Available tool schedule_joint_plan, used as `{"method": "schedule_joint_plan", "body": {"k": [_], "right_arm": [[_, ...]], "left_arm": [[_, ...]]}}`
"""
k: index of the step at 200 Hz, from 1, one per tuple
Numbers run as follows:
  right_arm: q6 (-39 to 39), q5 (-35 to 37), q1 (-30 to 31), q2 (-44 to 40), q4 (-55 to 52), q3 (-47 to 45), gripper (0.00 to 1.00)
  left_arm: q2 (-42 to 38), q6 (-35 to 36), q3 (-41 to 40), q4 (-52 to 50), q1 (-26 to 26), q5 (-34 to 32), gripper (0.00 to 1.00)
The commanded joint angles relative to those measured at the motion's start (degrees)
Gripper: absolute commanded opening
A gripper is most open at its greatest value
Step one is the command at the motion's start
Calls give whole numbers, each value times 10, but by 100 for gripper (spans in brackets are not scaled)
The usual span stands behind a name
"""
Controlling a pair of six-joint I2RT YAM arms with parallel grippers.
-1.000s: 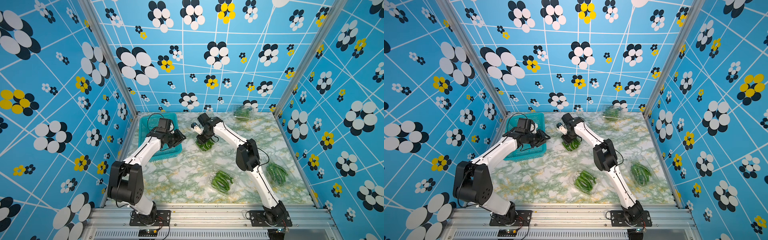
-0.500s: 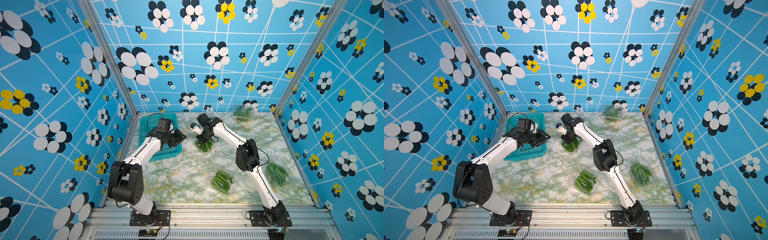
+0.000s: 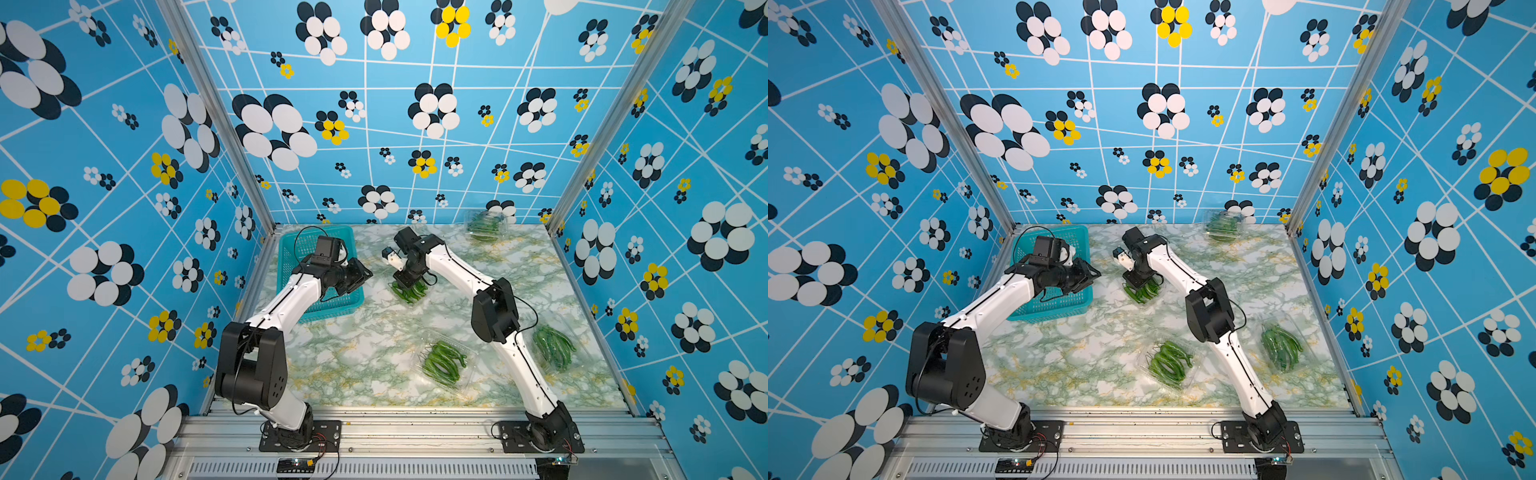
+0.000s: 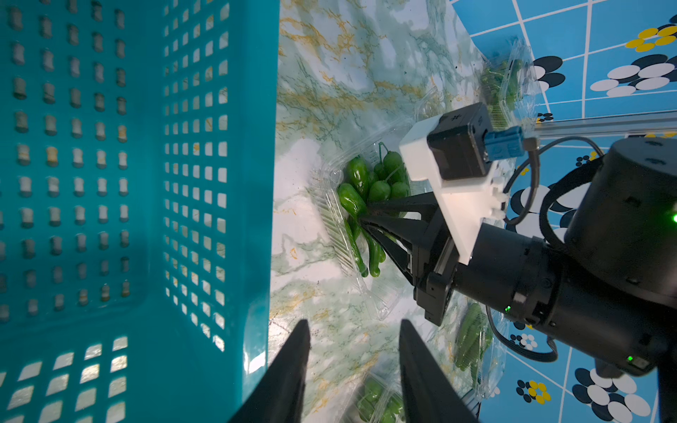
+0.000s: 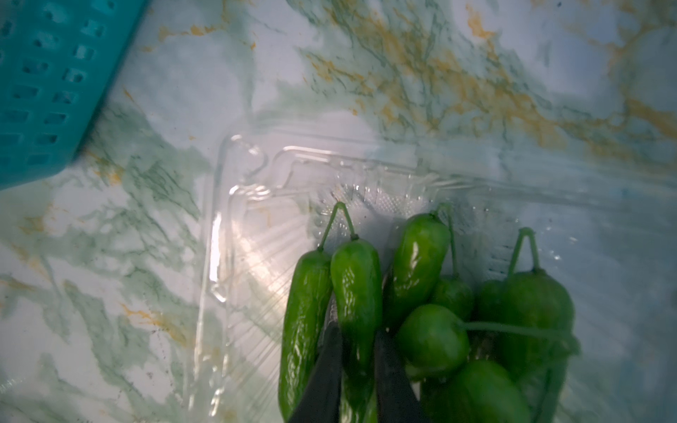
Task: Take small green peppers out of containers
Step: Pick up the green pepper from the packing box.
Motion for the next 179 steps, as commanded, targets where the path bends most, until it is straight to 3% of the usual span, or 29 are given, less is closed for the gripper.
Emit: {"method": "schedule_joint_plan", "body": {"k": [1, 98, 138, 179], "right_arm": [[-8, 6, 4, 11, -23, -13, 20], [0, -10, 5, 10, -19, -27, 21], [3, -7, 5, 13, -23, -25, 28], [6, -2, 4, 14, -22, -27, 26]], "left_arm": [[-4, 0, 2, 5, 5, 9, 42], [-8, 0, 0, 4, 8, 10, 42], [-11, 0, -3, 5, 8, 10, 42], [-11, 0, -3, 4, 9, 10, 42]]}}
